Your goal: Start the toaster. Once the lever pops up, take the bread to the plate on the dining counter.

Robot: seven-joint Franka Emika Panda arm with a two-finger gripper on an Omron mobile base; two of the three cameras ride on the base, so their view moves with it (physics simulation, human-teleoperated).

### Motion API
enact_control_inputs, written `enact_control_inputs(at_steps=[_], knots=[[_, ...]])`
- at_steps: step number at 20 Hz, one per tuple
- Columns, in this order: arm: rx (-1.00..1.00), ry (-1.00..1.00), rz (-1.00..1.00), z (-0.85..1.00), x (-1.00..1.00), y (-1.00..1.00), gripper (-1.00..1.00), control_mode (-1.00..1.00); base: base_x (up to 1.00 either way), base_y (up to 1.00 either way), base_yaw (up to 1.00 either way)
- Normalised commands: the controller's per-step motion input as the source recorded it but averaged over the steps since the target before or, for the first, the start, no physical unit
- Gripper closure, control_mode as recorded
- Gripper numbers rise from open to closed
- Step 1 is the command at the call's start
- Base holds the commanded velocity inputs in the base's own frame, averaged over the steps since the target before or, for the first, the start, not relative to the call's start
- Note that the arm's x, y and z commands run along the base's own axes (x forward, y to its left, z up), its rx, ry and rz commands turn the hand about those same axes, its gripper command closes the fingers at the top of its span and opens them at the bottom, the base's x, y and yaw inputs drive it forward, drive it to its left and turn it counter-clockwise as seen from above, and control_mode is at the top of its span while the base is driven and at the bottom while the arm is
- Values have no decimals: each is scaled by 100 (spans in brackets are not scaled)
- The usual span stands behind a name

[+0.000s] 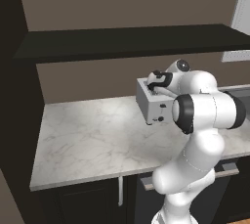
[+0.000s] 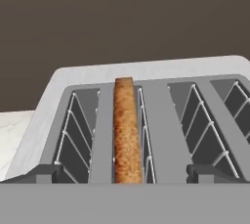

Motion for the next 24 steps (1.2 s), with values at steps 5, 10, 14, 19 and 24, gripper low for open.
enact_control_inputs(at_steps=[5,10,14,19,24], knots=[[0,0,0,-10,0,0,-100,-100,0,0,0],[0,0,0,-3,0,0,-100,-100,0,0,0],[0,0,0,0,0,0,-100,-100,0,0,0],[0,0,0,0,0,0,-100,-100,0,0,0],[0,0,0,0,0,0,-100,-100,0,0,0]])
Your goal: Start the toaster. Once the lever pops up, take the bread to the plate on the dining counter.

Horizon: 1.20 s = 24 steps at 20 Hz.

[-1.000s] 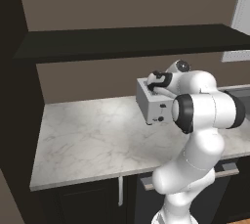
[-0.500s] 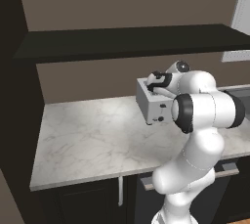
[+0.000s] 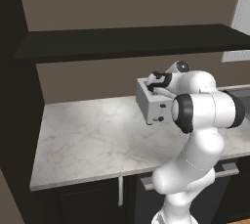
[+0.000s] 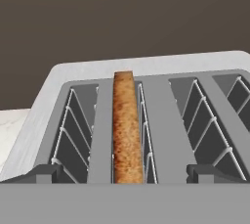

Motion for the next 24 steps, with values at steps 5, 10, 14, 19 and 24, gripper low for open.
enact_control_inputs(at_steps=[5,10,14,19,24], knots=[[0,0,0,0,2,0,-100,-100,0,0,0],[0,0,0,0,4,0,-100,-100,0,0,0],[0,0,0,0,5,0,-100,-100,0,0,0],[0,0,0,0,0,0,-100,-100,0,0,0],[0,0,0,0,0,0,-100,-100,0,0,0]])
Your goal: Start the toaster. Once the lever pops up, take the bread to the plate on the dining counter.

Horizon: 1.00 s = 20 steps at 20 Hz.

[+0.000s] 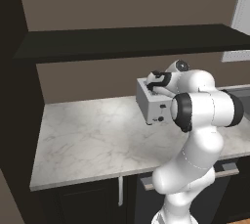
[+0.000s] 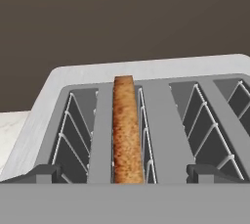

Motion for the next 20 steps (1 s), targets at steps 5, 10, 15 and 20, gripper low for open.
enact_control_inputs(at_steps=[5,10,15,20], knots=[[0,0,0,0,0,0,100,-100,0,0,0],[0,0,0,0,0,0,100,-100,0,0,0],[0,0,0,0,0,0,100,-100,0,0,0],[0,0,0,0,0,0,100,-100,0,0,0]])
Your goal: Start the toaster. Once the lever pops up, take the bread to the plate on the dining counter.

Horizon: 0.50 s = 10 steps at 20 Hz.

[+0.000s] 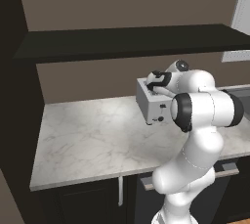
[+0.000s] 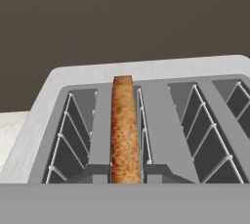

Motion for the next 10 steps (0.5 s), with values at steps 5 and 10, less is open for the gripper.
enact_control_inputs(at_steps=[5,10], knots=[[0,0,0,0,0,0,100,-100,0,0,0],[0,0,0,0,0,0,100,-100,0,0,0]])
